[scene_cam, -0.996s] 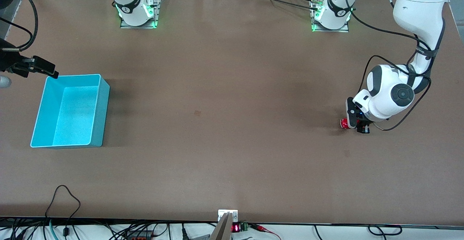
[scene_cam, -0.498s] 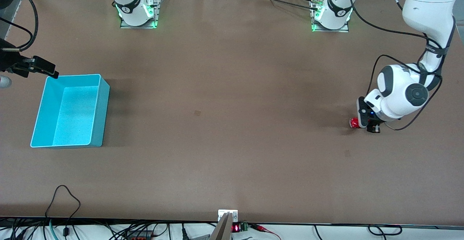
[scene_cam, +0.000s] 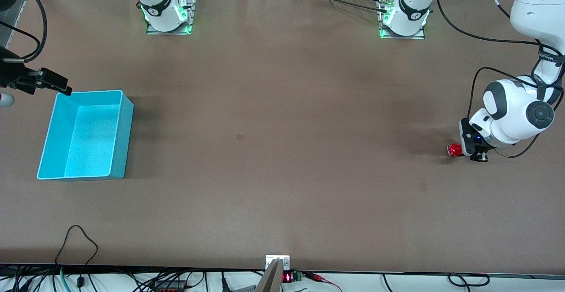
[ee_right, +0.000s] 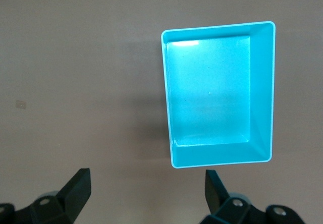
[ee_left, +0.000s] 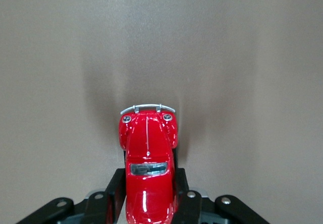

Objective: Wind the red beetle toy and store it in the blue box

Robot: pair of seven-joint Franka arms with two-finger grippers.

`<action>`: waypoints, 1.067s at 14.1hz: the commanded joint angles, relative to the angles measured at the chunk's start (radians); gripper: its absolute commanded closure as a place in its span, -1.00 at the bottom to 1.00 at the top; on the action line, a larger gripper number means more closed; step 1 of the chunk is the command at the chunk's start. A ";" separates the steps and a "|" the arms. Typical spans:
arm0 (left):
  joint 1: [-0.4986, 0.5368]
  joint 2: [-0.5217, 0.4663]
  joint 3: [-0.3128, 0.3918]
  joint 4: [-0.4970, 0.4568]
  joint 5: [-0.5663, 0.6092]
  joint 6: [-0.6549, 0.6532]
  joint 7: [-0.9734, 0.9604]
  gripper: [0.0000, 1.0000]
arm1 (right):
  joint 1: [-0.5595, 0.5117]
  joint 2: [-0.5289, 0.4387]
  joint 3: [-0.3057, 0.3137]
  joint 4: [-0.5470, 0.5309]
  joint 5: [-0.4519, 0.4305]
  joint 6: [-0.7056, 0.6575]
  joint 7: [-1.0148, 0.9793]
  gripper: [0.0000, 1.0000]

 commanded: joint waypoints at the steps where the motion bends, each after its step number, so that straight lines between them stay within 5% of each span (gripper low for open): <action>1: 0.014 0.049 -0.007 0.035 0.007 0.001 0.016 -0.19 | 0.001 -0.009 0.004 -0.008 -0.007 -0.001 -0.009 -1.00; 2: 0.010 0.043 -0.013 0.049 0.007 -0.021 0.016 -0.99 | 0.001 -0.009 0.003 -0.008 -0.007 -0.001 -0.009 -1.00; 7: 0.008 -0.027 -0.067 0.243 0.000 -0.399 0.001 -1.00 | 0.001 -0.009 0.003 -0.008 -0.007 -0.001 -0.009 -1.00; 11: 0.004 -0.052 -0.102 0.369 0.003 -0.591 -0.129 -1.00 | 0.001 -0.006 0.003 -0.008 -0.007 0.001 -0.009 -1.00; 15: -0.016 -0.116 -0.116 0.399 0.015 -0.694 -0.364 -1.00 | 0.003 -0.004 0.004 -0.008 -0.006 0.002 -0.009 -1.00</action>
